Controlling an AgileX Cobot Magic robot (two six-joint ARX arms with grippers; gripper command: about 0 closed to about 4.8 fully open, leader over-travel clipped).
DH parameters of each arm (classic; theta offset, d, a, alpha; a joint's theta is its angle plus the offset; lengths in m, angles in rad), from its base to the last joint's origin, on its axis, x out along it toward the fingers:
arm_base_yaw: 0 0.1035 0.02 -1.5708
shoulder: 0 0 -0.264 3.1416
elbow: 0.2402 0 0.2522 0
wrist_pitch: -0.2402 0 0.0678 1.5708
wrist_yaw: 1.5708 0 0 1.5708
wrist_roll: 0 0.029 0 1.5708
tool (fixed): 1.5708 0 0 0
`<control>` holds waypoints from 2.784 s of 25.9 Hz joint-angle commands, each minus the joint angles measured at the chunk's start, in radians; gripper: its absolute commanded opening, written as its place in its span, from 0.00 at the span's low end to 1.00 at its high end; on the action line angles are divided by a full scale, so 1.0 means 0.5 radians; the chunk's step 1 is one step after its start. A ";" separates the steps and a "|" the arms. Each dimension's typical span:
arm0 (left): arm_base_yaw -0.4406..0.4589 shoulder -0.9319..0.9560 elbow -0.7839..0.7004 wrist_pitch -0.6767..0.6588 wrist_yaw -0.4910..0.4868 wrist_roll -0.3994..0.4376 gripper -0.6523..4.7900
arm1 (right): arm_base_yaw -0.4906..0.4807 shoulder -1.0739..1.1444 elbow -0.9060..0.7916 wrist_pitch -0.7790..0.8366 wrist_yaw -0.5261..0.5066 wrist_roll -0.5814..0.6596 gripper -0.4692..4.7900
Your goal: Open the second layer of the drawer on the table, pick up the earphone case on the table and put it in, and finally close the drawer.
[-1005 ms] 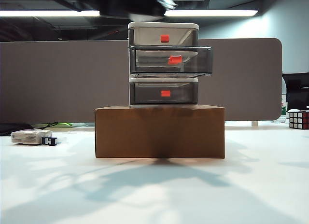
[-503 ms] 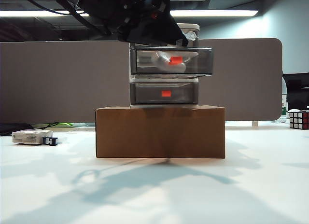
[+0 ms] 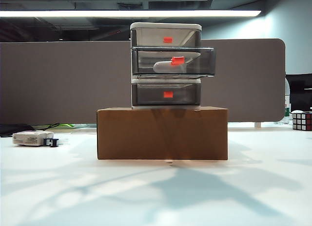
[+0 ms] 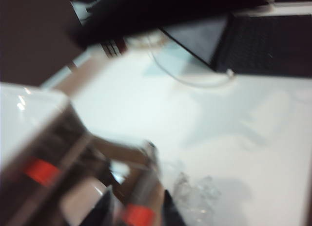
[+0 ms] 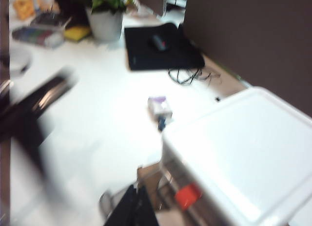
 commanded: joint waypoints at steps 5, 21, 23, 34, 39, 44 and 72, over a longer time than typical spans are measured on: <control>-0.053 0.018 -0.155 -0.253 -0.013 -0.255 0.11 | 0.012 0.497 0.260 0.192 -0.014 0.227 0.08; 0.349 0.175 -0.342 0.365 0.085 -0.315 0.11 | 0.012 0.864 0.469 0.125 -0.036 0.224 0.08; 0.357 0.208 -0.342 0.447 0.076 -0.315 0.11 | 0.012 0.864 0.467 0.097 -0.036 0.220 0.08; 0.407 0.461 -0.341 0.980 -0.192 -0.294 0.11 | 0.012 0.862 0.467 -0.125 0.052 0.039 0.08; 0.404 0.473 -0.341 1.034 -0.207 -0.292 0.11 | 0.012 0.856 0.468 -0.128 0.041 0.011 0.08; 0.404 0.334 -0.343 0.832 0.126 -0.292 0.11 | 0.013 0.702 0.468 -0.080 0.037 -0.057 0.08; 0.405 -2.239 -1.197 -0.629 -0.596 -0.616 0.11 | -0.022 -2.289 -1.324 -0.575 1.237 0.397 0.08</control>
